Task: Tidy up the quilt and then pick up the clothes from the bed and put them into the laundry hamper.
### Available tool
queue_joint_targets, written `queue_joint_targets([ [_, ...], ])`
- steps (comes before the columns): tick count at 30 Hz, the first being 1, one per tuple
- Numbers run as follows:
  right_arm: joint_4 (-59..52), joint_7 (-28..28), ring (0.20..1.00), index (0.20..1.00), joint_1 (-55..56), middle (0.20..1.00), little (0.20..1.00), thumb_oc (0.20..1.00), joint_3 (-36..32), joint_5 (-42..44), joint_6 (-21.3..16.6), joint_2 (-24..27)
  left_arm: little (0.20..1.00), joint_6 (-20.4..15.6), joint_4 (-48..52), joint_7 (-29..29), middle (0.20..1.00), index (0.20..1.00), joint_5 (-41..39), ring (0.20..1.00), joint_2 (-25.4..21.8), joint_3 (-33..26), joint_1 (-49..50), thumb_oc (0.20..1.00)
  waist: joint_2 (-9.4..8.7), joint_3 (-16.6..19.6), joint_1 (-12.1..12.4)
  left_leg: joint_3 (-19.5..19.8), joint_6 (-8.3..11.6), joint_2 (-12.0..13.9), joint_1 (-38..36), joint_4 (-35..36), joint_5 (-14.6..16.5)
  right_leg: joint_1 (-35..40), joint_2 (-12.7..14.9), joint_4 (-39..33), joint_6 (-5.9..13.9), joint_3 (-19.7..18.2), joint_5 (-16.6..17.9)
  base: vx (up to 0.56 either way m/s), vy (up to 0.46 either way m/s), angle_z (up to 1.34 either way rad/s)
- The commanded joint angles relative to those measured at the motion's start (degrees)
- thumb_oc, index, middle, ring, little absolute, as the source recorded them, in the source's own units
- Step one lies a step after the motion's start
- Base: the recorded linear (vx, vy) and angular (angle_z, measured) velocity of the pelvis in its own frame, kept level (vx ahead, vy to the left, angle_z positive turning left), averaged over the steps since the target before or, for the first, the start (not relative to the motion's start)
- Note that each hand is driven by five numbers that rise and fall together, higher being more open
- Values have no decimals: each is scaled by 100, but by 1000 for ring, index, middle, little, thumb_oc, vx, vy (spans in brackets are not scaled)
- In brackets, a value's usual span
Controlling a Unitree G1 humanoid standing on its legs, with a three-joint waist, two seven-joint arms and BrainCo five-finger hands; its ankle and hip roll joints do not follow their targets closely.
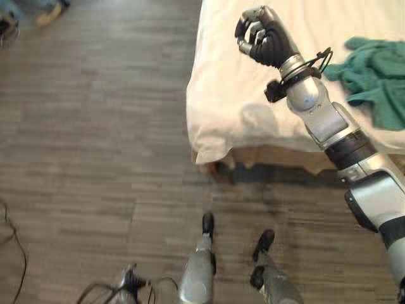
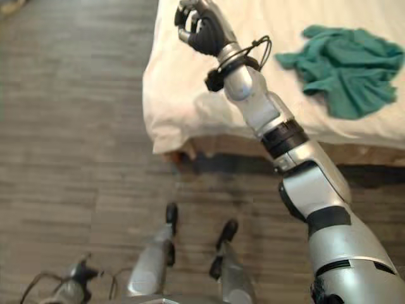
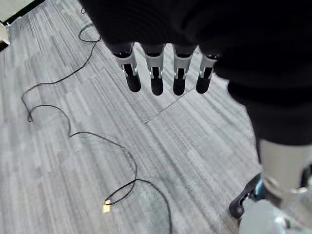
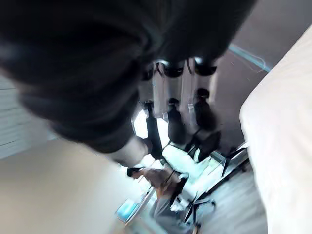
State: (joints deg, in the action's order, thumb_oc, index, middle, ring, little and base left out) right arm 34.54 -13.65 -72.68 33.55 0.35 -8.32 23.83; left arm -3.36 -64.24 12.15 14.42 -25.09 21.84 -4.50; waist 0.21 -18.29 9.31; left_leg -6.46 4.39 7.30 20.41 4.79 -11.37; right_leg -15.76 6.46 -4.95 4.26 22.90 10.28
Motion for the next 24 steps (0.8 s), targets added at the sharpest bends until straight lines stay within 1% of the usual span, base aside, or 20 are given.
queue_joint_targets([
  [1, 74, -461, 200, 200, -564, 200, 200, 200, 107, 493, -93, 129, 1000, -478, 661, 328, 1000, 1000, -233, 1000, -298, 363, -870, 1000, -74, -725, 123, 247, 653, 473, 87, -51, 256, -205, 796, 422, 631, 5, -637, -202, 13, 15],
  [3, 244, -472, 200, 200, -738, 200, 200, 200, 262, 644, -133, -63, 1000, -536, 1076, 368, 1000, 1000, -275, 1000, -303, 660, -1178, 1000, -7, -884, 157, 281, 666, 425, 505, -155, 217, -615, 877, 647, 649, 55, -654, -105, 13, 36],
  [4, 266, -436, 200, 200, -735, 200, 200, 200, 358, 677, -132, -156, 1000, -548, 1243, 400, 1000, 1000, -243, 1000, -329, 724, -1238, 1000, 23, -904, 161, 316, 701, 423, 606, -205, 329, -738, 870, 762, 700, 4, -790, -10, -4, 34],
  [5, 271, -436, 200, 200, -739, 200, 200, 200, 361, 680, -135, -157, 1000, -542, 1251, 398, 1000, 1000, -243, 1000, -330, 720, -1235, 1000, 18, -876, 156, 322, 699, 420, 654, -229, 337, -785, 879, 789, 699, 2, -802, -26, 22, 24],
  [6, 449, -351, 200, 200, -585, 200, 200, 200, 526, 714, -115, -467, 1000, -541, 1257, 445, 1000, 1000, -183, 1000, -260, 910, -1421, 1000, 50, -991, 154, 338, 694, 397, 986, -492, 387, -1117, 959, 1044, 689, -56, -863, -102, 59, 12],
  [8, 677, -220, 200, 200, -355, 200, 200, 200, 622, 785, -109, -716, 1000, -474, 991, 523, 1000, 1000, -62, 1000, -121, 1039, -1507, 1000, 62, -1024, 144, 350, 672, 378, 1219, -738, 456, -1341, 1020, 1270, 673, -115, -926, -80, 51, 1],
  [9, 677, -220, 200, 200, -355, 200, 200, 200, 623, 785, -109, -716, 1000, -475, 989, 524, 1000, 1000, -62, 1000, -120, 1039, -1507, 1000, 61, -1020, 144, 350, 671, 378, 1225, -741, 457, -1346, 1021, 1272, 673, -116, -928, 0, 0, 0],
  [10, 807, -72, 200, 200, -67, 200, 200, 200, 669, 854, -90, -873, 1000, -425, 842, 527, 1000, 1000, -7, 1000, -18, 1060, -1515, 1000, 53, -1023, 128, 359, 654, 372, 1242, -825, 495, -1387, 1043, 1357, 667, -135, -952, -6, 6, 11],
  [12, 1052, 151, 200, 200, 389, 200, 200, 200, 916, 688, -18, -1037, 1000, -353, 587, 538, 1000, 1000, 109, 1000, 104, 1059, -1475, 1000, 60, -998, 124, 370, 636, 365, 1172, -871, 553, -1290, 1054, 1358, 651, -124, -994, 8, -12, 23],
  [13, 1019, 463, 200, 200, 1003, 200, 200, 200, 1152, 563, 54, -1186, 1000, -280, 307, 540, 1000, 1000, 170, 1000, 213, 1016, -1414, 1000, 55, -957, 108, 357, 621, 345, 987, -796, 591, -1108, 1032, 1278, 630, -115, -1018, 20, -22, 24],
  [14, 1013, 463, 200, 200, 1017, 200, 200, 200, 1158, 560, 56, -1184, 1000, -284, 301, 544, 1000, 1000, 171, 1000, 222, 1017, -1406, 1000, 62, -956, 104, 357, 621, 345, 973, -789, 590, -1093, 1031, 1271, 630, -112, -1017, 24, -21, 23],
  [16, 828, 706, 200, 200, 1427, 200, 200, 200, 1356, 482, 70, -1209, 1000, -222, 56, 529, 1000, 1000, 216, 1000, 304, 944, -1336, 1000, 55, -938, 82, 357, 617, 340, 801, -717, 618, -913, 1007, 1185, 619, -114, -1026, 23, -10, -1],
  [17, 589, 817, 200, 200, 1616, 200, 200, 200, 1401, 560, 37, -1155, 1000, -183, -27, 530, 1000, 1000, 231, 1000, 317, 878, -1304, 1000, 41, -927, 55, 329, 619, 346, 638, -663, 631, -744, 985, 1130, 618, -117, -1025, 51, -8, -17],
  [18, 37, 898, 200, 200, 1760, 200, 200, 200, 1458, 669, -48, -1036, 1000, -169, -74, 531, 1000, 1000, 195, 1000, 327, 764, -1252, 1000, 11, -887, 5, 290, 626, 369, 435, -586, 634, -581, 957, 1064, 619, -122, -1027, -6, 15, -16],
  [19, -438, 979, 200, 200, 1896, 200, 200, 200, 1476, 762, -108, -912, 1000, -142, -128, 541, 1000, 1000, 189, 1000, 335, 683, -1221, 1000, -25, -890, -35, 262, 580, 351, 374, -576, 535, -506, 976, 990, 568, -85, -899, -1, 11, -10],
  [20, -852, 1043, 200, 200, 1969, 200, 200, 200, 1443, 870, -204, -818, 1000, -147, -154, 530, 1000, 1000, 159, 1000, 341, 609, -1198, 1000, -51, -876, -66, 241, 580, 355, 277, -556, 552, -414, 956, 943, 568, -101, -898, -8, 8, -10],
  [21, -1377, 1049, 200, 200, 1992, 200, 200, 200, 1327, 1049, -339, -644, 1000, -143, -189, 538, 1000, 1000, 104, 1000, 336, 503, -1159, 1000, -89, -851, -113, 207, 588, 370, 158, -526, 563, -328, 937, 886, 569, -125, -887, 91, -20, -25],
  [22, -2590, 1030, 200, 200, 2020, 200, 200, 200, 819, 1524, -651, -381, 1000, -169, -184, 526, 1000, 1000, 124, 1000, 320, 385, -1036, 1000, -180, -759, -219, 102, 591, 413, -110, -430, 579, -135, 875, 715, 577, -184, -843, 73, -15, -34],
  [23, -2599, 1031, 200, 200, 2025, 200, 200, 200, 815, 1525, -645, -376, 1000, -169, -183, 526, 1000, 1000, 124, 1000, 320, 388, -1035, 1000, -180, -764, -212, 98, 591, 414, -120, -426, 579, -129, 874, 711, 577, -188, -841, 64, -19, -45],
  [24, -2867, 905, 200, 200, 1958, 200, 200, 200, 588, 1570, -743, -279, 1000, -187, -156, 512, 1000, 1000, 127, 1000, 310, 363, -995, 1000, -204, -735, -248, 64, 594, 432, -182, -398, 581, -102, 862, 668, 582, -204, -821, 20, -23, -39],
])
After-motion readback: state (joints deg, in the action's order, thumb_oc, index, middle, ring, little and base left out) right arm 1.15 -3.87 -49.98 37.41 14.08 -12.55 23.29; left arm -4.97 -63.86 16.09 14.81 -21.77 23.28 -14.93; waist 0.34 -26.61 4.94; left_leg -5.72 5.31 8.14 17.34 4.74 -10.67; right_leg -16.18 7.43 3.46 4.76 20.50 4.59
